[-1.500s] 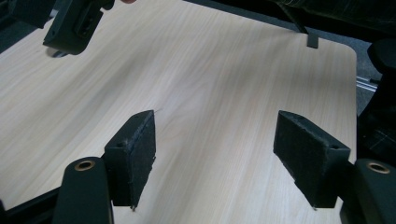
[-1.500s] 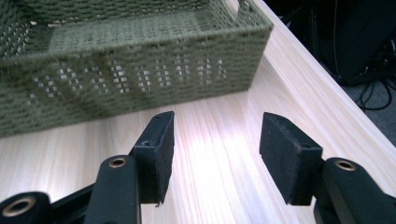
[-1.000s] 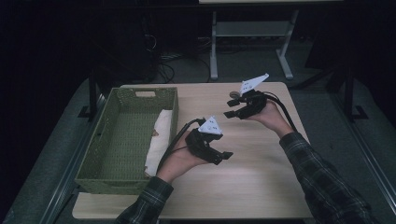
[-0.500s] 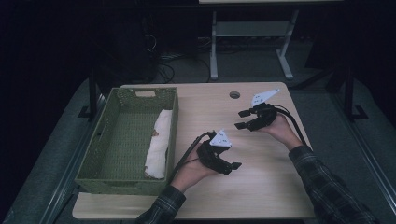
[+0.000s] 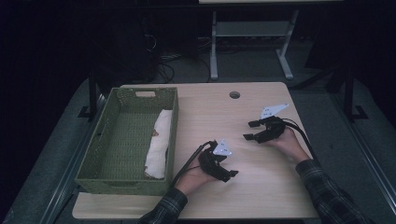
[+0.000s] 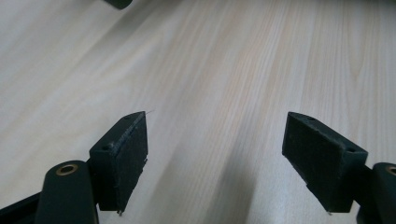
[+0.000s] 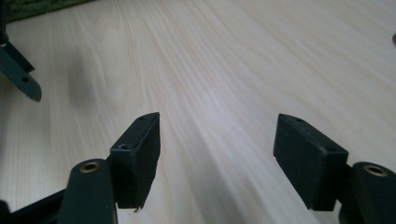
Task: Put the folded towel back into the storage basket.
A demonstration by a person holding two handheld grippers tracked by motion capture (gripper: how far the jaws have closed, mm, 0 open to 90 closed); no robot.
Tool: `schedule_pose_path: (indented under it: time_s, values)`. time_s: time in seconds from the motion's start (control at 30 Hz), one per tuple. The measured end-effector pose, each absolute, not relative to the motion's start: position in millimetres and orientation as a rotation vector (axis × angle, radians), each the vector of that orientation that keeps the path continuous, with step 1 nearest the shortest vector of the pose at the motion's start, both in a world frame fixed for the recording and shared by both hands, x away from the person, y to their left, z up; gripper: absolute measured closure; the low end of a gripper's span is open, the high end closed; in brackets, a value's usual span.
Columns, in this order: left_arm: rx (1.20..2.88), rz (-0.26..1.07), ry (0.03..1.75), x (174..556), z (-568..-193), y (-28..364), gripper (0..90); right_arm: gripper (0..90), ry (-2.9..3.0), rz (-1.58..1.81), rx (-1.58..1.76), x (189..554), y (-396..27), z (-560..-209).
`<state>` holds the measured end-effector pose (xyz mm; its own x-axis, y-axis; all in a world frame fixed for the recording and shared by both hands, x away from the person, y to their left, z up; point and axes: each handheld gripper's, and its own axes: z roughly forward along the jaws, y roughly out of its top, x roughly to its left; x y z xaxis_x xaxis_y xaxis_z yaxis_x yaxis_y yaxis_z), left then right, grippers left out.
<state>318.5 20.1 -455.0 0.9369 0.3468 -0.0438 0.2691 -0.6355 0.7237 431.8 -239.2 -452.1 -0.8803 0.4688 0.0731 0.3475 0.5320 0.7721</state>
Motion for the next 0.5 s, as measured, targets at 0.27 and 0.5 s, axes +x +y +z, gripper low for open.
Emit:
schedule_pose_path:
  time_s: [0.27, 0.5]
  values:
    - [2.314, 0.138, 0.44, 318, -467, 18, 17.6, 28.6, 2.614, 1.2, 0.78, 415, -252, -477]
    - [2.329, 0.148, 0.428, 320, -476, 20, 13.1, 25.1, 2.593, 1.17, 0.78, 406, -255, -482]
